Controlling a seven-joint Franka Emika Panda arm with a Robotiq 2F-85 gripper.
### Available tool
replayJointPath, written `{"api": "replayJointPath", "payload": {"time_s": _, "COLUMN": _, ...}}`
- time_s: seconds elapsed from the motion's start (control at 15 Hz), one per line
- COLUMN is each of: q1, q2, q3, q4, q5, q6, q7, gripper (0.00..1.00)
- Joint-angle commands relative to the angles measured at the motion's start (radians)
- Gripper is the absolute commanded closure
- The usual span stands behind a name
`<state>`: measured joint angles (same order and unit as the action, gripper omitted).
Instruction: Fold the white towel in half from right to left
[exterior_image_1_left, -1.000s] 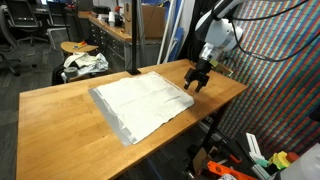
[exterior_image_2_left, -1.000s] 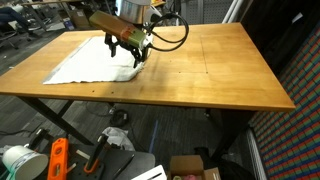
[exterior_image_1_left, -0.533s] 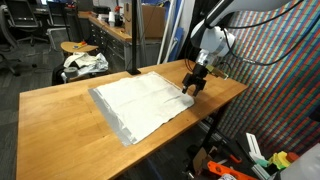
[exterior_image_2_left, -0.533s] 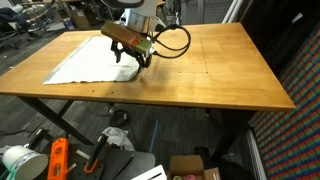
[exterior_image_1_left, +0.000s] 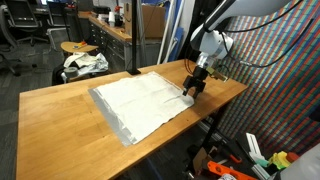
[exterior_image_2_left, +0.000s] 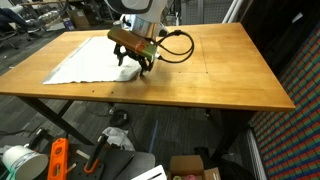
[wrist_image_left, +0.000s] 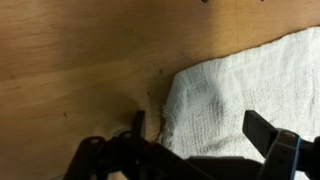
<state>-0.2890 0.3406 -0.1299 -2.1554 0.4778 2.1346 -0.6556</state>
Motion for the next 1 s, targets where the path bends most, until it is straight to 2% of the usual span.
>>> {"api": "replayJointPath", "payload": {"time_s": 0.0, "q1": -0.039, "q2": 0.01, "q3": 0.027, "q4": 0.022, "q5": 0.024, "q6": -0.064, "q7": -0.065, "gripper": 0.0}}
{"api": "replayJointPath", "payload": {"time_s": 0.27, "q1": -0.049, "q2": 0.009, "q3": 0.027, "q4": 0.016, "q5": 0.03, "q6": -0.117, "q7": -0.113, "gripper": 0.0}}
{"api": "replayJointPath", "payload": {"time_s": 0.47, "q1": -0.053, "q2": 0.009, "q3": 0.03, "q4": 0.005, "q5": 0.095, "q6": -0.105, "q7": -0.122, "gripper": 0.0}}
{"api": "replayJointPath", "payload": {"time_s": 0.53, "q1": -0.052, "q2": 0.009, "q3": 0.03, "q4": 0.0, "q5": 0.12, "q6": -0.092, "q7": -0.12, "gripper": 0.24}}
{"api": "replayJointPath", "payload": {"time_s": 0.6, "q1": -0.05, "q2": 0.01, "q3": 0.029, "q4": -0.004, "q5": 0.145, "q6": -0.075, "q7": -0.118, "gripper": 0.26}}
{"api": "replayJointPath", "payload": {"time_s": 0.93, "q1": -0.037, "q2": 0.015, "q3": 0.02, "q4": -0.015, "q5": 0.197, "q6": -0.034, "q7": -0.118, "gripper": 0.64}}
